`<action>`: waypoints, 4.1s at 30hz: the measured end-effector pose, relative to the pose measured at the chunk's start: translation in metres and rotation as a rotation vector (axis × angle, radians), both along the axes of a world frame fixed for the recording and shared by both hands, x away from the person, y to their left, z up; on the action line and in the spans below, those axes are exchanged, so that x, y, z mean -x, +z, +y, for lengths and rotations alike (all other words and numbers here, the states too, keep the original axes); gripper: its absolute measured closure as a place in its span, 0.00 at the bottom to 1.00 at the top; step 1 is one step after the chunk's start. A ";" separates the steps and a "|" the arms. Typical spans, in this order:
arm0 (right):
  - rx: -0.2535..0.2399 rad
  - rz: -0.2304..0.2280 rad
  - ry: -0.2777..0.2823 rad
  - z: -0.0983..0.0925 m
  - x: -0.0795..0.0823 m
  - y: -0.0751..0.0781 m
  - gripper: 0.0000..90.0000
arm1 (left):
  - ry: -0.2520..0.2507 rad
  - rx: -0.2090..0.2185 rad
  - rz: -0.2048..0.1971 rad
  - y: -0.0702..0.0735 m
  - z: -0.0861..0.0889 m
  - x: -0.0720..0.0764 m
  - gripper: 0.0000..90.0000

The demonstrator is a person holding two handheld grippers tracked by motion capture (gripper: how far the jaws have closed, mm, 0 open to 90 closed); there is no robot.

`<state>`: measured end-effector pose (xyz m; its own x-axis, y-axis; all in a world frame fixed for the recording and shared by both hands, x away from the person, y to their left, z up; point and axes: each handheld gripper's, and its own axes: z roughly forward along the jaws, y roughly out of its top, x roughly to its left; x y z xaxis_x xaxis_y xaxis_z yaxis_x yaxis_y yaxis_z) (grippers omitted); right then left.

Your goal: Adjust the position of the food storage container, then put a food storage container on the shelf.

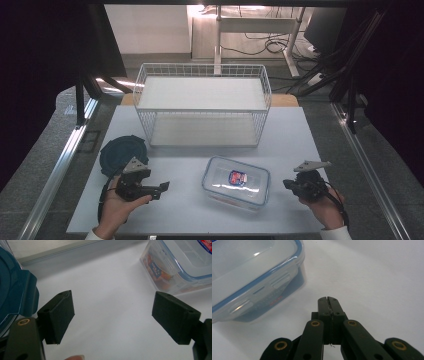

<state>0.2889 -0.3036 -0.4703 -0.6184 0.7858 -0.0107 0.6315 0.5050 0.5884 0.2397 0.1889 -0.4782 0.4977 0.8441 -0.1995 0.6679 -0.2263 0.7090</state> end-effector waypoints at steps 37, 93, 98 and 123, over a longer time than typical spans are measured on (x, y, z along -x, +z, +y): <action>0.003 0.098 0.033 0.067 -0.023 -0.009 0.99 | 0.016 0.009 0.003 0.000 0.004 -0.001 0.20; -0.399 -0.003 -0.028 0.044 -0.006 0.015 0.31 | 0.061 0.088 -0.020 0.006 0.014 0.002 0.17; -0.400 -0.007 -0.027 0.044 -0.006 0.015 0.26 | 0.063 0.100 -0.020 0.007 0.013 0.003 0.17; -0.450 0.069 0.001 0.063 -0.008 0.009 0.17 | 0.033 0.252 0.104 0.007 -0.003 -0.021 0.17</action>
